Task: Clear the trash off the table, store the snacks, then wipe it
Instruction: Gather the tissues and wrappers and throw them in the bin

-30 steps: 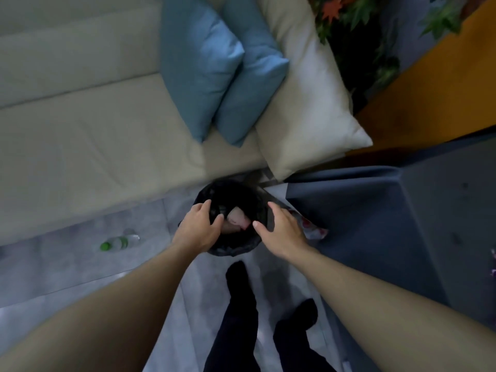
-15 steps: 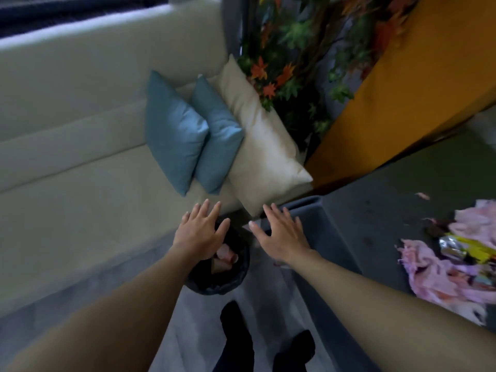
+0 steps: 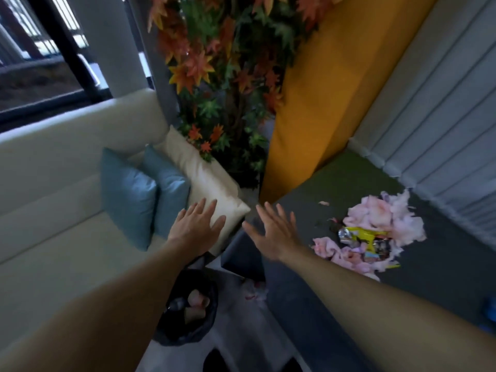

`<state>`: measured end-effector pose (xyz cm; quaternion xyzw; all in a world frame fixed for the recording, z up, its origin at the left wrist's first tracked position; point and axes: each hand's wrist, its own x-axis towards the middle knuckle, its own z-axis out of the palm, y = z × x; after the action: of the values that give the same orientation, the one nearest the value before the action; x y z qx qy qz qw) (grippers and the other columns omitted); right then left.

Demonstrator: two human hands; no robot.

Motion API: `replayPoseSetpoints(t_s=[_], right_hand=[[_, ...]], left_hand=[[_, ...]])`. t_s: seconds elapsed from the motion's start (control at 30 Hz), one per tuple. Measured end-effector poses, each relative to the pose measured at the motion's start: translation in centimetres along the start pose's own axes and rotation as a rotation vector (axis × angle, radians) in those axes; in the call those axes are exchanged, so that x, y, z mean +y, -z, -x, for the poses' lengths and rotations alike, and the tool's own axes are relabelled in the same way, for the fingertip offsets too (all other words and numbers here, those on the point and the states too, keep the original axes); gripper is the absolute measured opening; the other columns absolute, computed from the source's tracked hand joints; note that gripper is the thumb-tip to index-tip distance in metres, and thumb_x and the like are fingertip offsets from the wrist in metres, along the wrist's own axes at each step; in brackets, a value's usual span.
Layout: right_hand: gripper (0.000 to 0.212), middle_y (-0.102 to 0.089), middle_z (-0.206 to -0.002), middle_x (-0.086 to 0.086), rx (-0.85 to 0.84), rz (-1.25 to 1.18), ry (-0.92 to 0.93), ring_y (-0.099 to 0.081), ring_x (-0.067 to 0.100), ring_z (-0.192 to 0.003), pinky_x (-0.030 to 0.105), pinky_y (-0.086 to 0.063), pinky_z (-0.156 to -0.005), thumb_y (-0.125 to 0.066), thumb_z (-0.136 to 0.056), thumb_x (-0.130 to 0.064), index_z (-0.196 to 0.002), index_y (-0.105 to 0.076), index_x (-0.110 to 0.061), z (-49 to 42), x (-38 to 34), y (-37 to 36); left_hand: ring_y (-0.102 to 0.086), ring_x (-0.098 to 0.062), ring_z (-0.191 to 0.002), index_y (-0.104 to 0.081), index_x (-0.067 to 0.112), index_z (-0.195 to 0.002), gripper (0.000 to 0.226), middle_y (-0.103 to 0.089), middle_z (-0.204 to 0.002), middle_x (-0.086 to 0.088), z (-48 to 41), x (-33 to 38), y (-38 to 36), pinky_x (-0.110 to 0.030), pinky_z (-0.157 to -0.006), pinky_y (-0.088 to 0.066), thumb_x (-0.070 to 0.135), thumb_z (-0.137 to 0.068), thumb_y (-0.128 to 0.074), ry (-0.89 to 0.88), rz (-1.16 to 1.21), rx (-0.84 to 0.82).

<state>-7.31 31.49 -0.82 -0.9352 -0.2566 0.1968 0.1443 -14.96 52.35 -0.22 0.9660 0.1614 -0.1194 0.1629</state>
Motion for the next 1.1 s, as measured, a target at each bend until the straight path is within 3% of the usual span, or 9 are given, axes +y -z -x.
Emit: replayPoseSetpoints(t_s=[0.17, 0.3, 0.53, 0.83, 1.1], right_hand=[[0.084, -0.004, -0.167, -0.007, 0.084, -0.036, -0.087, 0.006, 0.022, -0.152, 0.052, 0.007, -0.120, -0.016, -0.088, -0.081, -0.157, -0.013, -0.033, 2.8, 5.1, 3.0], [0.081, -0.014, -0.165, -0.003, 0.192, -0.032, -0.142, -0.005, 0.025, -0.152, 0.056, -0.007, -0.119, -0.021, -0.090, -0.078, -0.155, -0.022, -0.030, 5.1, 9.4, 4.9], [0.080, -0.021, -0.163, -0.001, 0.264, -0.119, -0.252, -0.015, 0.031, -0.150, 0.059, -0.016, -0.117, -0.023, -0.086, -0.079, -0.152, -0.025, -0.033, 8.9, 16.8, 6.8], [0.080, -0.025, -0.161, 0.002, 0.318, -0.140, -0.327, -0.021, 0.030, -0.147, 0.063, -0.021, -0.114, -0.028, -0.086, -0.078, -0.150, -0.030, -0.030, 12.9, 25.3, 8.0], [0.086, -0.015, -0.164, -0.004, 0.289, -0.222, -0.414, -0.009, 0.024, -0.151, 0.066, -0.013, -0.116, -0.031, -0.080, -0.082, -0.152, -0.020, -0.037, 13.5, 29.4, 8.3]], left_hand=[[-0.009, -0.023, -0.152, -0.012, 0.028, -0.157, 0.071, -0.009, -0.166, -0.004, -1.1, 6.6, 0.3, -0.044, -0.123, -0.008, 0.063, -0.096, -0.019, -0.117, -0.019, 0.013], [-0.010, -0.023, -0.152, -0.009, 0.031, -0.157, 0.074, -0.009, -0.166, -0.001, -1.8, 11.8, -0.4, -0.045, -0.123, -0.009, 0.069, -0.094, -0.015, -0.163, -0.038, 0.005], [-0.008, -0.021, -0.152, -0.008, 0.033, -0.157, 0.073, -0.005, -0.166, 0.002, -2.2, 20.2, -2.0, -0.043, -0.123, -0.009, 0.069, -0.095, -0.019, -0.231, -0.049, -0.062], [-0.015, -0.024, -0.151, -0.014, 0.032, -0.156, 0.069, -0.013, -0.165, -0.003, -2.8, 28.2, -5.0, -0.044, -0.122, -0.013, 0.065, -0.096, -0.024, -0.341, -0.106, -0.067], [-0.016, -0.027, -0.151, -0.012, 0.031, -0.157, 0.072, -0.013, -0.165, -0.004, -3.7, 31.1, -6.7, -0.046, -0.120, -0.015, 0.067, -0.095, -0.025, -0.369, -0.109, -0.083]])
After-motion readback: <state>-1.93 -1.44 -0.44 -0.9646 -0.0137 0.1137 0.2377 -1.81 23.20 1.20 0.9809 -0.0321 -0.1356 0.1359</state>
